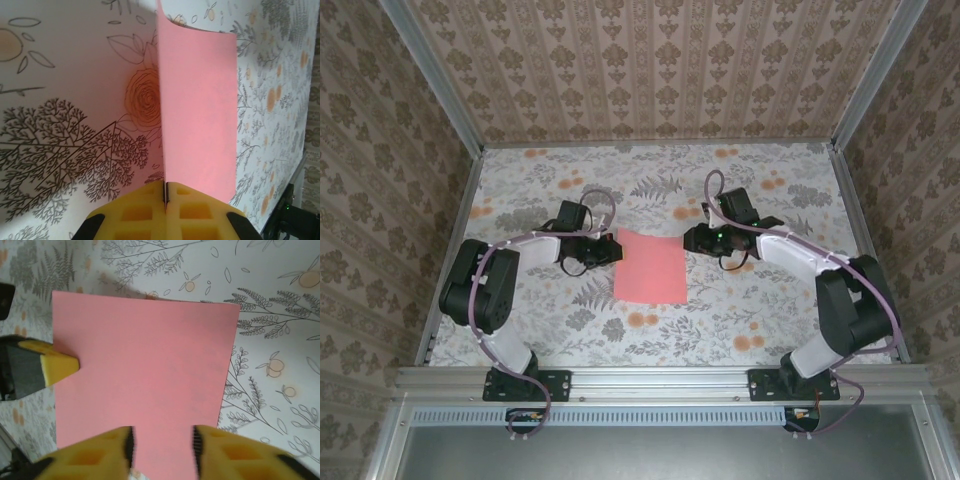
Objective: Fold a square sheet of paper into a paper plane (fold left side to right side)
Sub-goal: Hold the square sheet of paper at the center of the table.
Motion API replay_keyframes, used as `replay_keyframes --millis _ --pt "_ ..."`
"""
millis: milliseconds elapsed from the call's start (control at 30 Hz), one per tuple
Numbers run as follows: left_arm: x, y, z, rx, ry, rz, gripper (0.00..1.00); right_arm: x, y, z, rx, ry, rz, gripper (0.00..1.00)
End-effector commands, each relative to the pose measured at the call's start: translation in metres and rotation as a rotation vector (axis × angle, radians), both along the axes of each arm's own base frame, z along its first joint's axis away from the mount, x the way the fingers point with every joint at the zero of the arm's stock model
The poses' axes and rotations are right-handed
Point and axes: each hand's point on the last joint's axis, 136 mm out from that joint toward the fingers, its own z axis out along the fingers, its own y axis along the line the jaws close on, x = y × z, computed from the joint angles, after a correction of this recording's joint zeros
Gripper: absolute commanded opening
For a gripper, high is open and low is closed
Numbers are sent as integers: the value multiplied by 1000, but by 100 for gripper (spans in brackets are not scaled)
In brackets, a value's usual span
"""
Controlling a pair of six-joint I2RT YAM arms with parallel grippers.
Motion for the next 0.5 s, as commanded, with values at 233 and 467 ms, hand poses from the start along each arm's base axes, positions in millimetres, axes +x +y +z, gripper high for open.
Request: replay_keyframes --millis 233,467 --pt "5 0 10 28 -13 -14 0 3 27 -50 -36 118 -7 4" --pt "5 -7 22 -9 -15 -22 12 -5 26 -76 -96 190 2 3"
